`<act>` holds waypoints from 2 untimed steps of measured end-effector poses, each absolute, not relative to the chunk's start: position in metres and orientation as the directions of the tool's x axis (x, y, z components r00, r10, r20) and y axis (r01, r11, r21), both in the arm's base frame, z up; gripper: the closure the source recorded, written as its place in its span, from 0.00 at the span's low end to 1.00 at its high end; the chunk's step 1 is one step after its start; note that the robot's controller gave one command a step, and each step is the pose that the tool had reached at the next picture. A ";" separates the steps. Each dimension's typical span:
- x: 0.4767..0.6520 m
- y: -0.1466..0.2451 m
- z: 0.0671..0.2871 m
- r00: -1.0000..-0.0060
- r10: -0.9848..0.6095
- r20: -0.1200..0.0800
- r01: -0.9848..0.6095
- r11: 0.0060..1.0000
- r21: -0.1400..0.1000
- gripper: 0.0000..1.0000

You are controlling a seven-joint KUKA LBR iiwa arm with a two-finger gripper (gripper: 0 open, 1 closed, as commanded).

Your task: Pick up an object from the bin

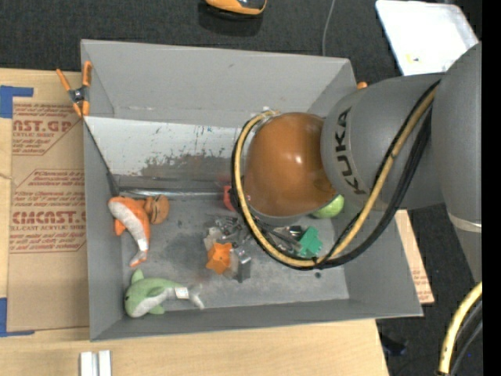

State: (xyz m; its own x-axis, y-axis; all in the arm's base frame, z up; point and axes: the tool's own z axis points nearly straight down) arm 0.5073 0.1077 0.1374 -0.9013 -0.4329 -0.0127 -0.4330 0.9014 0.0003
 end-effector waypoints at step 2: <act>0.507 0.109 0.180 -0.901 -0.434 -0.013 -0.434 0.901 0.001 1.00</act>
Offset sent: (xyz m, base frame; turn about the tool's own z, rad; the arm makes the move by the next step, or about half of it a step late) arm 0.0000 0.0005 0.0544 -0.0006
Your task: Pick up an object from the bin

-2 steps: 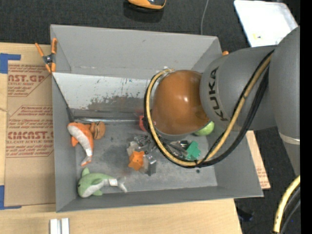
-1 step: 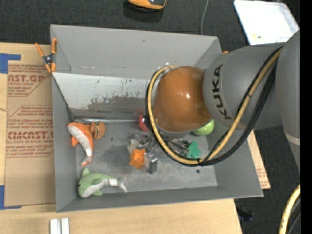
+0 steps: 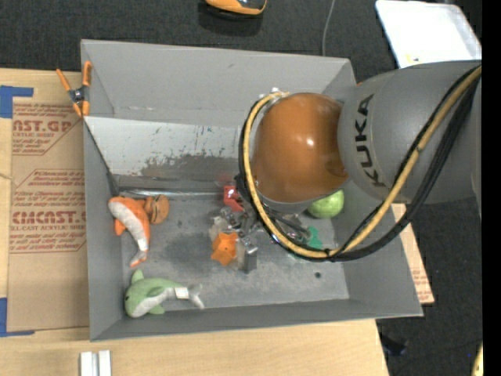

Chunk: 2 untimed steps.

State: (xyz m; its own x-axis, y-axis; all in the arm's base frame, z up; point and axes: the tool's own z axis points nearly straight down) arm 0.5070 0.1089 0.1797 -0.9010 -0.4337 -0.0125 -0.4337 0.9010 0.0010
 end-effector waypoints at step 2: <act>0.508 0.109 0.207 -0.901 -0.434 -0.015 -0.434 0.901 0.000 1.00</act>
Offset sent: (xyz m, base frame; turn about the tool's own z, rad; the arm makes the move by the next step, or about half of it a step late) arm 0.0007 0.0001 0.0401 -0.0001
